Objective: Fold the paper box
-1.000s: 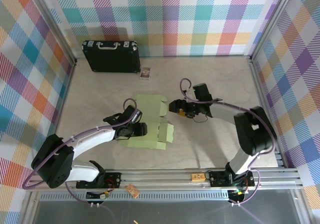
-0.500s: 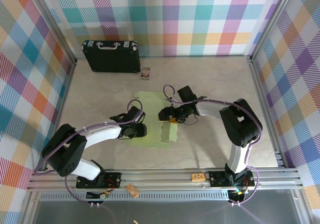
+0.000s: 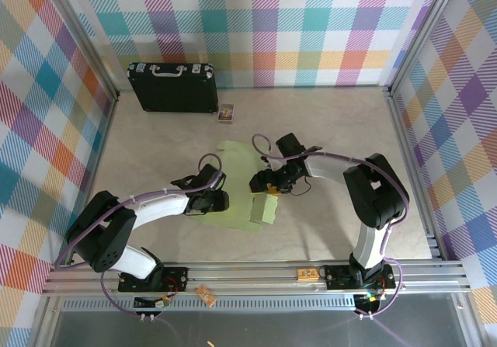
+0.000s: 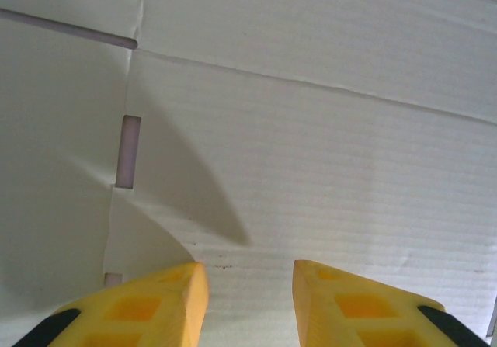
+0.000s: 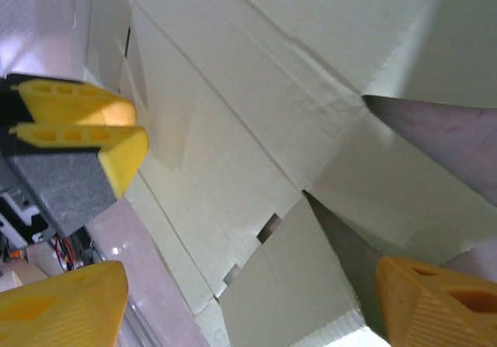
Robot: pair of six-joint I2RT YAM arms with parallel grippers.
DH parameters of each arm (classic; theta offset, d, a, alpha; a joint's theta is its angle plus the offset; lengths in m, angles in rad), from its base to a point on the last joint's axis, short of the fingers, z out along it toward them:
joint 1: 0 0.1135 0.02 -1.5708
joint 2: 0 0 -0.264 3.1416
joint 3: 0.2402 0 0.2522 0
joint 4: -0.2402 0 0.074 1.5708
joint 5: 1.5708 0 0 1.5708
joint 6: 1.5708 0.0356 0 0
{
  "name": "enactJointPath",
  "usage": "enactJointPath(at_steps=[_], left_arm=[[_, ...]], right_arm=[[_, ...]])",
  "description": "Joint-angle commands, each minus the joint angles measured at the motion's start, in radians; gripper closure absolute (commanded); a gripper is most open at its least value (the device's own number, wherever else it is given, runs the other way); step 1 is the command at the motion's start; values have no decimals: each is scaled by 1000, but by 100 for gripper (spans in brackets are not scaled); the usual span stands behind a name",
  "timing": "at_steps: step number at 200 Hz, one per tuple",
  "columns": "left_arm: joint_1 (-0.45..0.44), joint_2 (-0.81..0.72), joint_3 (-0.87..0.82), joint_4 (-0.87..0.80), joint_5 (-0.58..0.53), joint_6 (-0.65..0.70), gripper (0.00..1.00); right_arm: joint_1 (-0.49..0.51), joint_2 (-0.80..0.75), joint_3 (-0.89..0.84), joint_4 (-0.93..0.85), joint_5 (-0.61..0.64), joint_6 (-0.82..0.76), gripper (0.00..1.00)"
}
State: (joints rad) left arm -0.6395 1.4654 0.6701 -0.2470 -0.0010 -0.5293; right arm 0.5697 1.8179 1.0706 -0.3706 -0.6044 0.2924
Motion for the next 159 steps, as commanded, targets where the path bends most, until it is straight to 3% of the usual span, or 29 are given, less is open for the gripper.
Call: enactJointPath(at_steps=[1, 75, 119, 159], left_arm=[[8, 47, -26, -40, 1, 10, 63], [8, 56, -32, 0, 4, 15, 62], [8, 47, -46, 10, 11, 18, 62], [8, 42, -46, 12, 15, 21, 62]], right_arm=[[21, -49, -7, -69, -56, -54, 20], [27, -78, -49, -50, -121, -49, 28], [28, -93, -78, -76, 53, -40, 26], [27, -73, -92, -91, 51, -56, 26]])
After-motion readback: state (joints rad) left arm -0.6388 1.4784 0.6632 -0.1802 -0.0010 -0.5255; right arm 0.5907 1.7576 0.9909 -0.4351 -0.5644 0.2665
